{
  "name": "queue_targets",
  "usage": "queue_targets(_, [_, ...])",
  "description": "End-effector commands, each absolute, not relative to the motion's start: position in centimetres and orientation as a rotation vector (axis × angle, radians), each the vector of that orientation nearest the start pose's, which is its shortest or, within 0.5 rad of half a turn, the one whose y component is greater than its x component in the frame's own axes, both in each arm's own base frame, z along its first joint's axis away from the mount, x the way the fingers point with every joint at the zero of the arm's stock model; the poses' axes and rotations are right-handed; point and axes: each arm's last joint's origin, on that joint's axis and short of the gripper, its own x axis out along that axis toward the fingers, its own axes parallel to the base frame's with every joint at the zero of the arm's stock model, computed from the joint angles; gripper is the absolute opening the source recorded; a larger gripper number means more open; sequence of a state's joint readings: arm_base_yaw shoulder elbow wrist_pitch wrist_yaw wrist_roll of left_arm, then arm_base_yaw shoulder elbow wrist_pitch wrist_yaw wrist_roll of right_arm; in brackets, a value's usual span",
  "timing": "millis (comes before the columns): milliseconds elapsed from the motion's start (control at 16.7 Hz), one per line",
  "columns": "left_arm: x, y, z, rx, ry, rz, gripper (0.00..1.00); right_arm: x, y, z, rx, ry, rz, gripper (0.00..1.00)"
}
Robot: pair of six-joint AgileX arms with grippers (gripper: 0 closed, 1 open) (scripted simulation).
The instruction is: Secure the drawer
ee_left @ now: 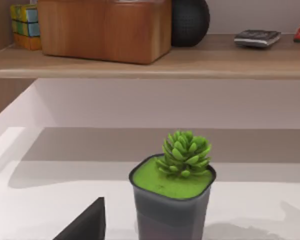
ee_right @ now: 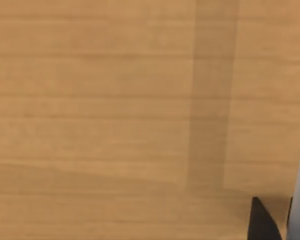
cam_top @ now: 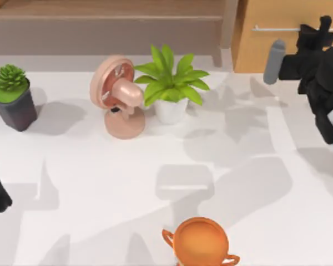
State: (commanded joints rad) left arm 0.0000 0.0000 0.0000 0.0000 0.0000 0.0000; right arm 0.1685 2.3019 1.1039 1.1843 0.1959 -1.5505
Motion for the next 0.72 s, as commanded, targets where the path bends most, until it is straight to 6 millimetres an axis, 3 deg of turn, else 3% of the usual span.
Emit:
queue_targets(540, [10.57,-0.12,16.0,0.0,0.0,0.0,1.0,43.9,7.3,8.8,-1.565,0.01,0.008,0.98])
queue_targets(720, [10.57,-0.12,16.0,0.0,0.0,0.0,1.0,43.9,7.3,8.8,-1.565,0.01,0.008,1.0])
